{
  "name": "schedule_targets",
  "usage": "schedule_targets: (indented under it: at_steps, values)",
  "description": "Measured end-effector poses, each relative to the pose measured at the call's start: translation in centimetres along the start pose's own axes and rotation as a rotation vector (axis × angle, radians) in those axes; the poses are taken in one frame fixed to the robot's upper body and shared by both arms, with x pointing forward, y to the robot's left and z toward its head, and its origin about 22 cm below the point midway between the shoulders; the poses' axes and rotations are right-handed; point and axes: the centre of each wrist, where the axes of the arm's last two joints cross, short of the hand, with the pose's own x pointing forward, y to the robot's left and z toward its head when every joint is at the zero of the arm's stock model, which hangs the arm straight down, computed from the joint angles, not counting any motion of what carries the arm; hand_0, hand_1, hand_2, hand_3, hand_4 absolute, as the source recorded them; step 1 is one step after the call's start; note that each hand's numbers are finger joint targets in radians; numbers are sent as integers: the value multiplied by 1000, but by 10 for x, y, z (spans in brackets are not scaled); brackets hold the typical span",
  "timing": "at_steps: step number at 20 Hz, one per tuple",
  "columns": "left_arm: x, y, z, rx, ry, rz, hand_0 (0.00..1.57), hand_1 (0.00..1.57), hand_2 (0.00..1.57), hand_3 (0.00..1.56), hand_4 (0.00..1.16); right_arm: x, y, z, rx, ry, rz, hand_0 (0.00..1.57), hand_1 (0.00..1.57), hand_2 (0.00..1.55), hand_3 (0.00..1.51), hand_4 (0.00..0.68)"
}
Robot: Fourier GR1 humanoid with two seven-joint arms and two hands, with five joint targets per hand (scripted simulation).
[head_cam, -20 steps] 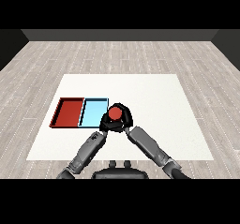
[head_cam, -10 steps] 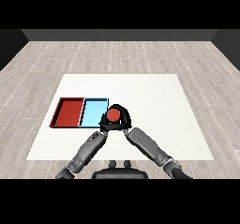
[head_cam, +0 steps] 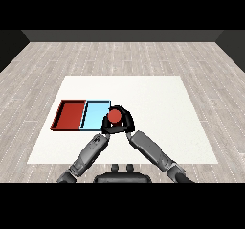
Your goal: Pick the red can and put it in the red box
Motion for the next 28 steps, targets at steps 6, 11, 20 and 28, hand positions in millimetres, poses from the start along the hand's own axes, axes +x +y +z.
schedule_targets:
  at_steps: [6, 11, 20, 28]
  values:
    - [7, -1, -6, 14, -22, -19, 1571, 1571, 1555, 1481, 1131, 5, -3, -2, 20, 8, 21, 0, 0, 0, 0, 0]
    - [1, -3, -2, 23, 5, -5, 1571, 1571, 1571, 1509, 1145, 6, -14, -9, -1, 1, 24, 0, 0, 0, 0, 0]
    - [-9, 21, 3, 58, 14, -34, 1571, 1571, 1571, 1482, 1138, 32, -58, -3, -103, -89, 6, 0, 0, 0, 0, 0]
    - [1, 72, -15, 119, -33, -174, 1571, 1571, 1564, 1467, 1123, 55, -125, 34, -196, -123, 33, 0, 0, 0, 0, 0]
